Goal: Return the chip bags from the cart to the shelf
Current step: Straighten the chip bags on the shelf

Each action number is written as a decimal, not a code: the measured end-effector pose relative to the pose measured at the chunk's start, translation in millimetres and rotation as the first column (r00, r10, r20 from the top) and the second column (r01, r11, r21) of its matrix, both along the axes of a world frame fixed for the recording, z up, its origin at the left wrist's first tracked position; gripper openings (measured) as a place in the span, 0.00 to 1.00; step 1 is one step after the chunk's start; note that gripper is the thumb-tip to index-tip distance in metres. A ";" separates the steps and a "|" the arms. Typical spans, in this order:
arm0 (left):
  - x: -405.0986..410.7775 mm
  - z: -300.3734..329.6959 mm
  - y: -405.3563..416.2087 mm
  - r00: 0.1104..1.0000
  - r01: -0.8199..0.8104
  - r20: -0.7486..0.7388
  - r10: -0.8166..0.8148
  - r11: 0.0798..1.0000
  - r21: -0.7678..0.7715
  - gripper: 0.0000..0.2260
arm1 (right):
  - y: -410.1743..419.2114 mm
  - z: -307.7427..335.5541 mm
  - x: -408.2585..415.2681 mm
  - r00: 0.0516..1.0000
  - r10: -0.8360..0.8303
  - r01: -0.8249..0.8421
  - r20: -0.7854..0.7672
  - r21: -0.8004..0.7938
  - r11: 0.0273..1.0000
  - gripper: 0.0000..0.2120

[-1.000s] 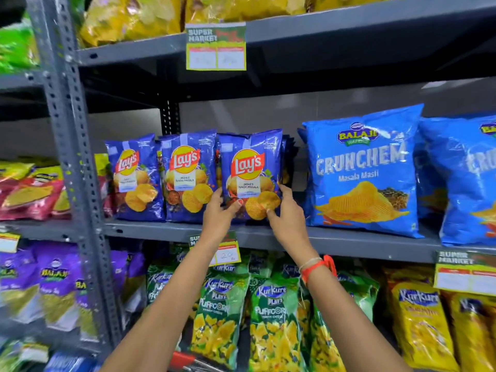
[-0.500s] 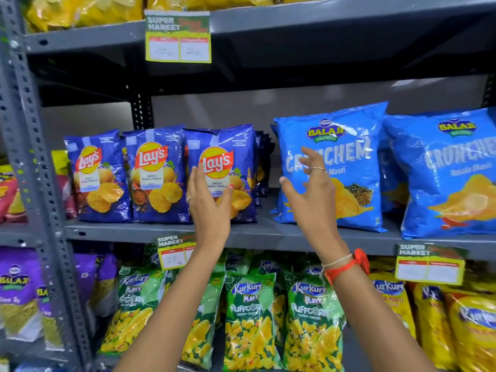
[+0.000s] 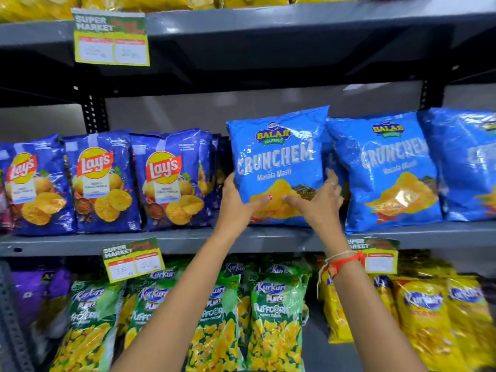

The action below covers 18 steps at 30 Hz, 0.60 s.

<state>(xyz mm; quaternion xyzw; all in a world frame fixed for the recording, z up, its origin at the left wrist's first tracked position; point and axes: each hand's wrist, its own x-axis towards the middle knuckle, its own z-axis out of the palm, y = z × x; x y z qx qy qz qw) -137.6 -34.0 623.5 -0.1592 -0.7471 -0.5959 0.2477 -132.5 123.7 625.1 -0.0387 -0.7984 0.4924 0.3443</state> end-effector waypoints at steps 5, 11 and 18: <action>-25.3 -10.2 -2.2 0.973 0.045 0.225 -0.055 0.998 0.049 0.42 | 22.7 -12.1 -9.8 0.939 0.318 -0.300 0.129 -0.142 0.943 0.44; -14.8 -17.7 1.2 0.985 -0.147 0.099 0.143 0.989 0.032 0.36 | 32.7 -9.4 -9.3 0.913 0.398 -0.391 0.092 -0.087 0.916 0.36; -5.2 -16.8 12.5 0.982 -0.183 0.036 0.184 0.983 -0.027 0.34 | 39.2 -9.1 -18.8 0.904 0.419 -0.412 0.086 -0.085 0.907 0.40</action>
